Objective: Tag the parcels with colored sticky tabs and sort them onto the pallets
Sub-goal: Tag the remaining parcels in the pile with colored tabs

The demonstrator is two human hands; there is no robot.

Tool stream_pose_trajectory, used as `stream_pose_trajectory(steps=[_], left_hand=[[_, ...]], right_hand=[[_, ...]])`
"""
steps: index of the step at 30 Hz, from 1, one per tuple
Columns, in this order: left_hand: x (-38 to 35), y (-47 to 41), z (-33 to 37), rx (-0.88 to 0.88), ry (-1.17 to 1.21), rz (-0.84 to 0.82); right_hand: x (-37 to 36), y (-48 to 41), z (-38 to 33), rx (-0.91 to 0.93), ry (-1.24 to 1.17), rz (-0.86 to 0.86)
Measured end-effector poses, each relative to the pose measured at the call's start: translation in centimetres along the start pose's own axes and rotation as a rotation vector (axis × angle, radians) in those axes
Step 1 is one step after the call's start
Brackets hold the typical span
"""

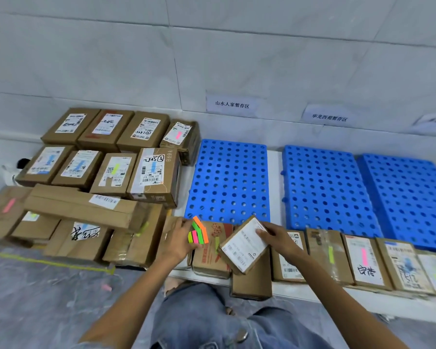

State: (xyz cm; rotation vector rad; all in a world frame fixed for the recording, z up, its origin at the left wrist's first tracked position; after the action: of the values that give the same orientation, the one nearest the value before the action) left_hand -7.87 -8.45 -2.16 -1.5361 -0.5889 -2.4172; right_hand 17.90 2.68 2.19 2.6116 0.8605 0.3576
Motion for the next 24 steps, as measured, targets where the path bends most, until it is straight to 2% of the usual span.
stream_pose_trajectory(steps=[2,4,20,24], left_hand=[[0.4,-0.2,-0.8,0.074,0.155,0.078],[0.5,-0.6,-2.0,0.153,0.184,0.119],[-0.1,-3.0,-3.7,0.197,0.159,-0.113],[0.7,-3.0,-2.6,0.239,0.369,-0.166]], right_hand=[[-0.2,-0.5,-0.2,0.009,0.036,-0.003],[-0.3,-0.7,-0.3,0.007,0.051,0.002],[0.5,-2.9,-0.8,0.012,0.212,0.144],[1.1,-3.1,-1.3,0.049,0.239,0.178]])
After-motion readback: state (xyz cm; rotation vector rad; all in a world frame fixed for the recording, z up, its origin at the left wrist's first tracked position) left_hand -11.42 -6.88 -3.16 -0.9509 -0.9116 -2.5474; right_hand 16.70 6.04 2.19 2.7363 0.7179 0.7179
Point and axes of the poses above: each hand's wrist, its own y-axis away from the middle knuckle, its own x-axis out of the back of the hand, z = x × y, the point moved 4 cm from there along -y, towards the middle knuckle, and after that the axes turned 7 degrees about -y, right-handed, at the moved point
